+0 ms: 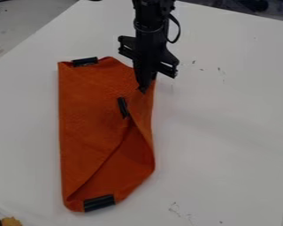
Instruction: Unfold the cloth from left to right
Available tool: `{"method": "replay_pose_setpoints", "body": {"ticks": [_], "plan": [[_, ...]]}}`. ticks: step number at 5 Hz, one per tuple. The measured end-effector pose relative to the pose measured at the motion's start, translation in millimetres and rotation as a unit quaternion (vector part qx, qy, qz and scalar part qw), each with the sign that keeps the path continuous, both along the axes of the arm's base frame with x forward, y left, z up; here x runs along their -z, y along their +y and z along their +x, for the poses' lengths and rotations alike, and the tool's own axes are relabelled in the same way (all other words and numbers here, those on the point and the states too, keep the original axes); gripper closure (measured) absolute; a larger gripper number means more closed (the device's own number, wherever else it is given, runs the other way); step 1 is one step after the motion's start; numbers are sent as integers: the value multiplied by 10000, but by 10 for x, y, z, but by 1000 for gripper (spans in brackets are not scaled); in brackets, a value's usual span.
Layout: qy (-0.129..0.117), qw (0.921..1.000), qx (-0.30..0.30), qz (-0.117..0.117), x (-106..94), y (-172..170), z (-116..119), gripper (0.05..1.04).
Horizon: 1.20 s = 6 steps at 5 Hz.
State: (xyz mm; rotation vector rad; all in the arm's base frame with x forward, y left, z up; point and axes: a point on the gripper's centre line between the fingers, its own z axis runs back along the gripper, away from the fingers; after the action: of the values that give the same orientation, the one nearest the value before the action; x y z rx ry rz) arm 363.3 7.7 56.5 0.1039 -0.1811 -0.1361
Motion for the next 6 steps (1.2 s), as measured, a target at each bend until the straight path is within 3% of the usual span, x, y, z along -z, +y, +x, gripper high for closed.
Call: {"method": "replay_pose_setpoints", "body": {"ticks": [2, 3, 4, 6], "plan": [[37, 9975, 633, -323, 161, -499, 218, 1029], [63, 9966, 695, -448, 263, -558, 255, 1007], [61, 9960, 648, -604, 265, -611, 263, 864], [178, 9963, 335, -776, 213, -835, 141, 302]]}}
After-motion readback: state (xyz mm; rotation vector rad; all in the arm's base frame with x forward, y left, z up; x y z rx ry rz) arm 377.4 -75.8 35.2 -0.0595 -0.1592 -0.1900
